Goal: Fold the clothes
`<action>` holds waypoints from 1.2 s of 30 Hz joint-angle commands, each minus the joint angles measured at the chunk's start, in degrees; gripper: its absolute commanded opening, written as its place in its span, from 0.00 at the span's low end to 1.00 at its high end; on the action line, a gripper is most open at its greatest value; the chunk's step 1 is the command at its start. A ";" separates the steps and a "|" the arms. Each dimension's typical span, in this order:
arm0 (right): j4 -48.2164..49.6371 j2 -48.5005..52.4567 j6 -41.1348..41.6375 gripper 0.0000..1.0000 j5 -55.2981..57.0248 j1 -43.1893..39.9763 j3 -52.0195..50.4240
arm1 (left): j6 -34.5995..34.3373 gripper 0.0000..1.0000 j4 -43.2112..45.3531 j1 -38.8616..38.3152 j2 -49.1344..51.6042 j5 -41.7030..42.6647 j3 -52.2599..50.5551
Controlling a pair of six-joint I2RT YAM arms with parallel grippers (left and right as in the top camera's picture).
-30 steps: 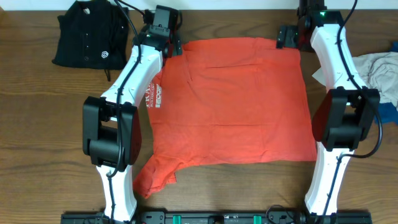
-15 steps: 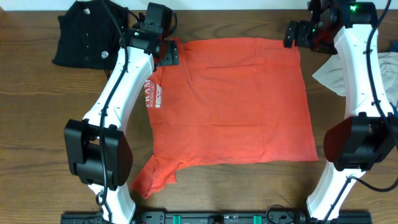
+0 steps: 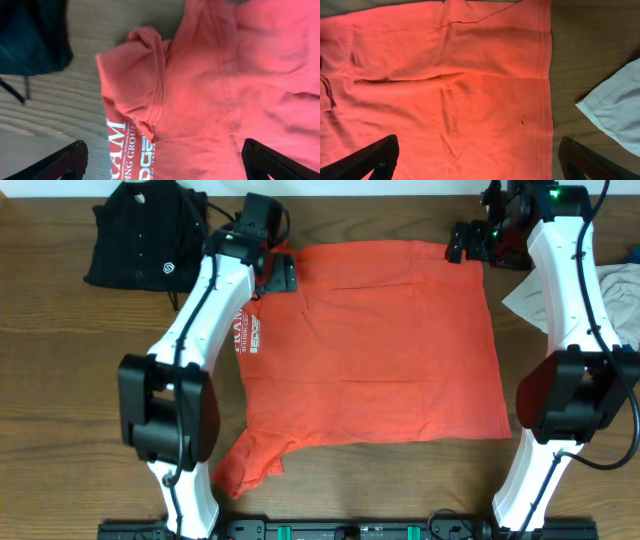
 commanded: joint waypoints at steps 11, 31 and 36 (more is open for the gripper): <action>-0.44 0.11 -1.86 0.99 -1.68 0.17 0.09 | -0.31 0.98 2.25 1.81 4.68 4.11 -0.83; -1.40 0.11 -1.88 0.99 -1.68 0.50 -0.35 | 0.07 0.98 1.11 2.71 8.26 6.84 -0.81; -1.25 0.11 -1.86 0.99 -1.70 0.55 -1.14 | 1.05 0.98 0.81 2.71 8.26 6.86 -0.81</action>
